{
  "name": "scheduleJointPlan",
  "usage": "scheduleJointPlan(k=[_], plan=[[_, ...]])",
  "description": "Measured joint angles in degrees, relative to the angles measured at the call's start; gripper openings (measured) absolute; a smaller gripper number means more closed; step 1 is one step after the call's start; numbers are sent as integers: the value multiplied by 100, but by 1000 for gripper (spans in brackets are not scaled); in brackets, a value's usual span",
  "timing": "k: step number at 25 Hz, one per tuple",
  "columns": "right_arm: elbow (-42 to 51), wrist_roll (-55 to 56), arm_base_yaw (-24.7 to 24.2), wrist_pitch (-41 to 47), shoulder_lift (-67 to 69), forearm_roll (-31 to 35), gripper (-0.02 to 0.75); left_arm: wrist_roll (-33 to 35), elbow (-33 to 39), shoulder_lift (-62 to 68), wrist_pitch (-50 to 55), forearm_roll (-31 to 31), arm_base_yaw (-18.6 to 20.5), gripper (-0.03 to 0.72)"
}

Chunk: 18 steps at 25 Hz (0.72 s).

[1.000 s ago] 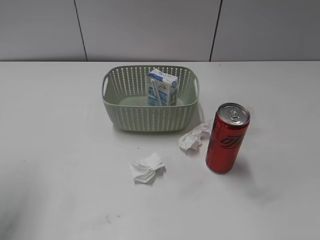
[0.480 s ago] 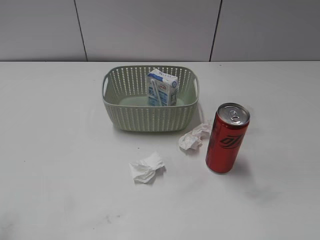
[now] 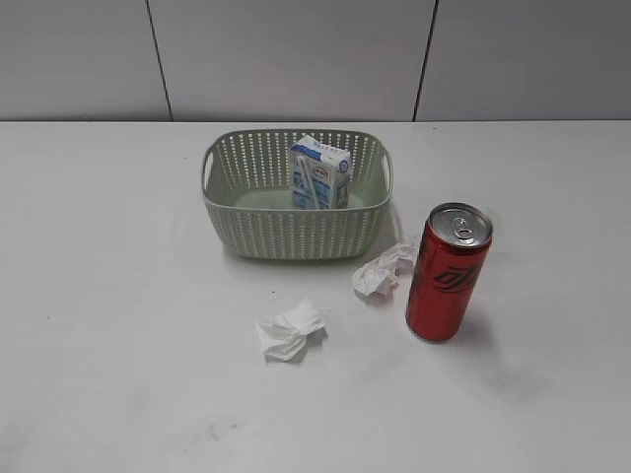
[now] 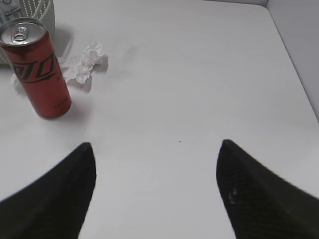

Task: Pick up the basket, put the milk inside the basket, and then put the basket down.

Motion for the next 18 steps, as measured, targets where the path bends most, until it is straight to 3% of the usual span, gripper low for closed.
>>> scheduleJointPlan(k=[8,18], plan=[[0,0,5,0,0,0,591,5,79,-1100,133,0,0,564],[0,5,134,-12,0,42,591,5,79,-1142,134,0,0,561]])
